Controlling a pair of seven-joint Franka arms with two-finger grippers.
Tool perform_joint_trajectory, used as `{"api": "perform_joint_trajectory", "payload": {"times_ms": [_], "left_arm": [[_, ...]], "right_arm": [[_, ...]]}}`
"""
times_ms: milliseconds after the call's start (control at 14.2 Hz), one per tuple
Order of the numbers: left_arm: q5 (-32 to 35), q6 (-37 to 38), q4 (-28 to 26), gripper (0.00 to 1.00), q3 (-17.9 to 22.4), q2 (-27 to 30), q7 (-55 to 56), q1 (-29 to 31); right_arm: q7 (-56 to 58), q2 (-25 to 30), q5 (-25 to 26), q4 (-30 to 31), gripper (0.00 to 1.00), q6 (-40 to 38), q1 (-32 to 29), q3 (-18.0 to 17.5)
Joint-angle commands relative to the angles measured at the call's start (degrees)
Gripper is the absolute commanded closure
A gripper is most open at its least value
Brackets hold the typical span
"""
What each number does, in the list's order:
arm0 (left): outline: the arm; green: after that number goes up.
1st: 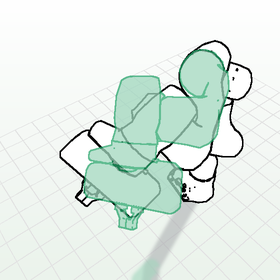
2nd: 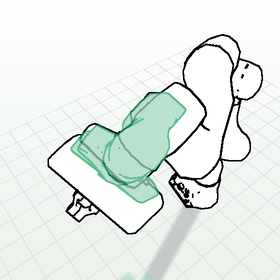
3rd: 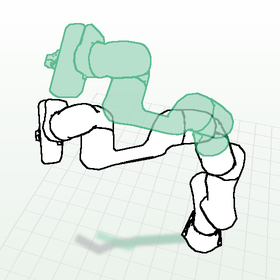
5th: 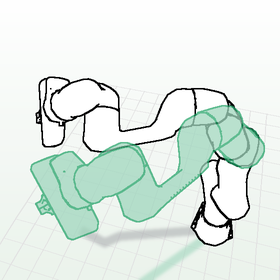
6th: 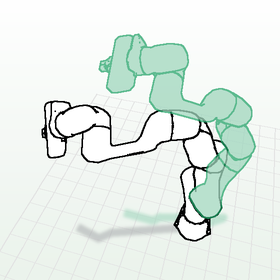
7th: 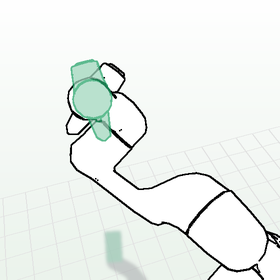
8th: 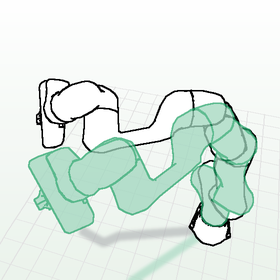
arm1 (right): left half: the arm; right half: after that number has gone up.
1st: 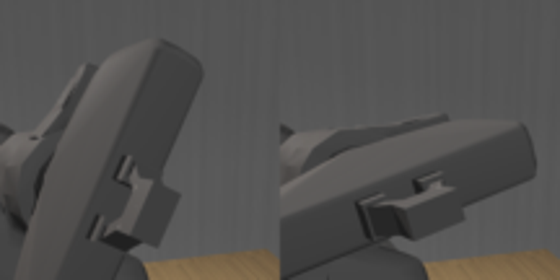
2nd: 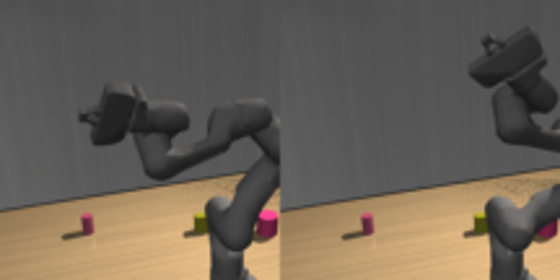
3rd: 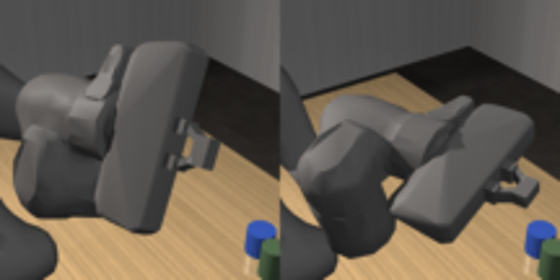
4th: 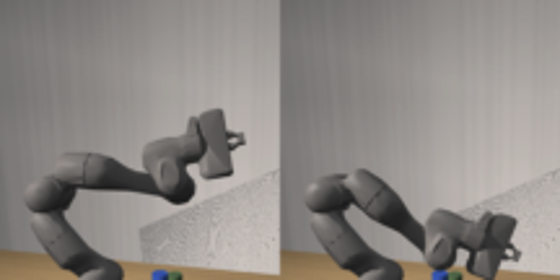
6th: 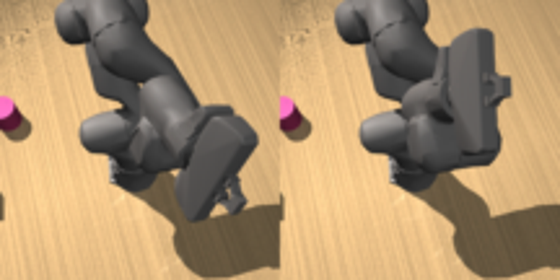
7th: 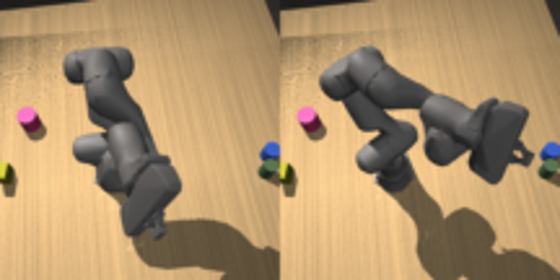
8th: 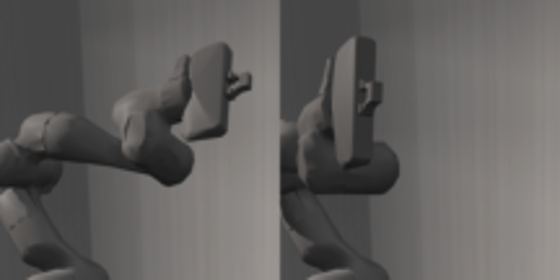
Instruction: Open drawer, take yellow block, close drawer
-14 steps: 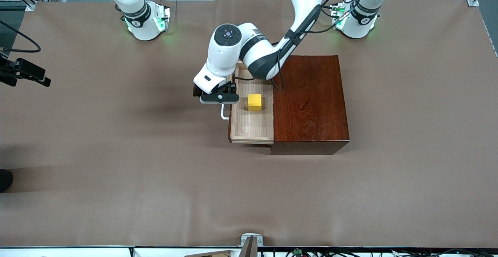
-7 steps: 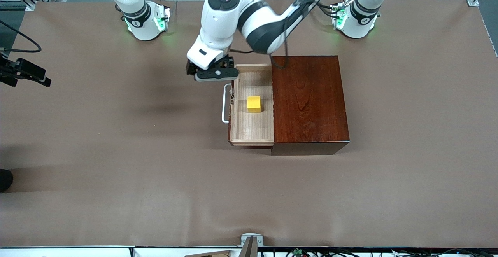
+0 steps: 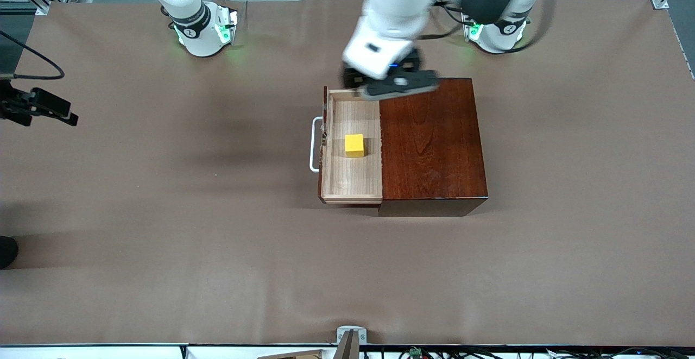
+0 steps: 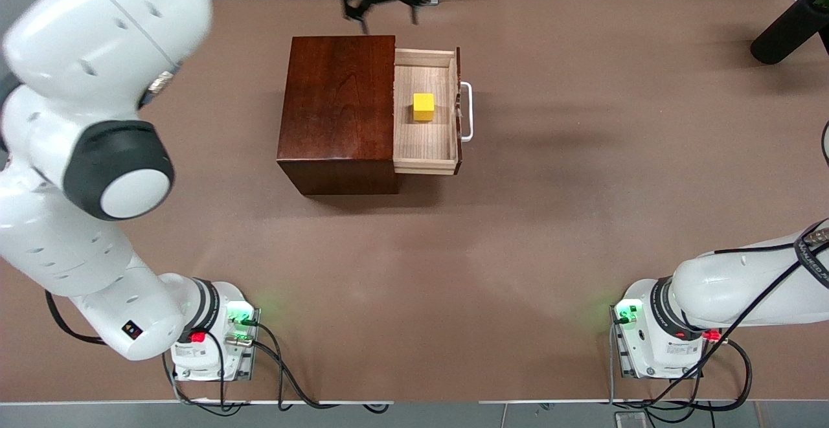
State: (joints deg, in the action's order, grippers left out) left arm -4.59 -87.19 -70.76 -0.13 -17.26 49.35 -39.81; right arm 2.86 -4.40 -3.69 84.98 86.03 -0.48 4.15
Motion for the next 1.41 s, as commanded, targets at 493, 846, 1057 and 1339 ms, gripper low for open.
{"api": "perform_joint_trajectory", "payload": {"times_ms": [493,846,1057,1339], "left_arm": [[1.95,4.32,-17.02,0.00,-0.75,17.60,-38.62,26.61],[3.18,-1.31,-25.48,0.00,-0.75,22.71,-42.50,33.47],[3.00,-1.49,-24.86,0.00,-0.40,22.10,-42.59,33.92],[3.18,-4.73,-24.60,0.00,0.38,21.22,-51.42,34.53]], "right_arm": [[0.31,-8.24,-3.60,-0.87,0.00,0.63,13.19,-0.72],[0.57,-11.23,-4.92,-0.61,0.00,7.47,28.75,-0.63],[0.57,-14.13,-4.40,-0.61,0.00,13.01,35.35,-0.55],[0.66,-18.87,-4.31,-0.61,0.00,19.69,40.72,-0.55]]}}
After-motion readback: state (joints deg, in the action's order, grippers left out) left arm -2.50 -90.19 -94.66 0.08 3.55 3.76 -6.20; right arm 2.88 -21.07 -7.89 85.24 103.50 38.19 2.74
